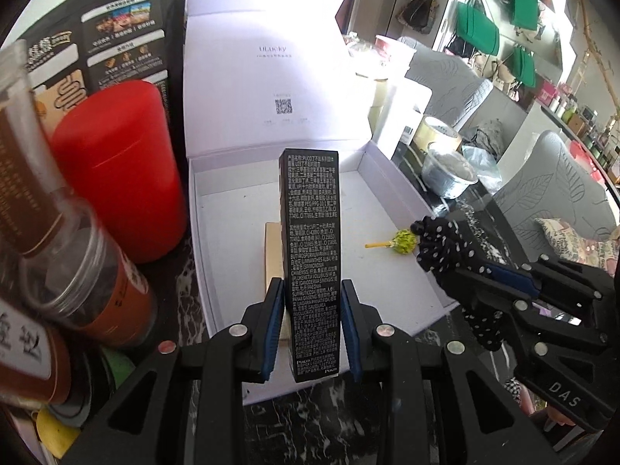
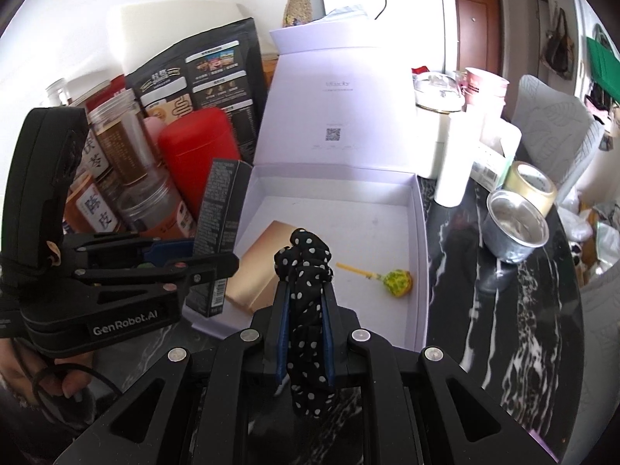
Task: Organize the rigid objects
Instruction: 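Carry the black box and polka-dot scrunchie with both tools toward the white box, then lower the black box into the white box with the left tool while the right tool releases the scrunchie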
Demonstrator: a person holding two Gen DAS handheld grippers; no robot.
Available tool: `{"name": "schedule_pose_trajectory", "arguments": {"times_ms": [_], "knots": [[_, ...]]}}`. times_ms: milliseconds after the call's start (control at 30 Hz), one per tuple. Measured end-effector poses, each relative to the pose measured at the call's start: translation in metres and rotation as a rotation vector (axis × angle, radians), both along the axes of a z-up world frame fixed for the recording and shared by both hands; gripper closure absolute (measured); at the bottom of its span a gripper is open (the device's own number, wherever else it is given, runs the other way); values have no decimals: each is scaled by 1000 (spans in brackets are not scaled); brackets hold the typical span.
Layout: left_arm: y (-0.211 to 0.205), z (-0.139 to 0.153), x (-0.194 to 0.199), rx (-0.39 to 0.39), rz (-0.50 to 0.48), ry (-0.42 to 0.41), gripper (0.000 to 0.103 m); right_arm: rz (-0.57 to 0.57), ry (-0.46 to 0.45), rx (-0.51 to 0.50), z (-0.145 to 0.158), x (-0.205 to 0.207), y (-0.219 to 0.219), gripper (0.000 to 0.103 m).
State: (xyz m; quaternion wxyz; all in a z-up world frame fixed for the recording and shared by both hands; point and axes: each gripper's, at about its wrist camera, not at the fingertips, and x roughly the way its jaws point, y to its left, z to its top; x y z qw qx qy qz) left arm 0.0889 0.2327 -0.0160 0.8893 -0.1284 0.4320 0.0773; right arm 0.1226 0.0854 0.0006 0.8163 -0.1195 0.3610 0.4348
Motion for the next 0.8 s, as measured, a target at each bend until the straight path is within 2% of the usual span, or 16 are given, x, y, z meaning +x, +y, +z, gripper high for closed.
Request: {"name": "schedule_pose_trajectory", "arguments": {"times_ms": [233, 633, 800], "knots": [[5, -15, 13, -6, -4, 42, 75, -15, 16, -3, -10, 19, 5, 88], [7, -22, 31, 13, -22, 65, 75, -52, 38, 0, -24, 40, 10, 88], [10, -28, 34, -6, -7, 77, 75, -61, 59, -1, -31, 47, 12, 88]]}}
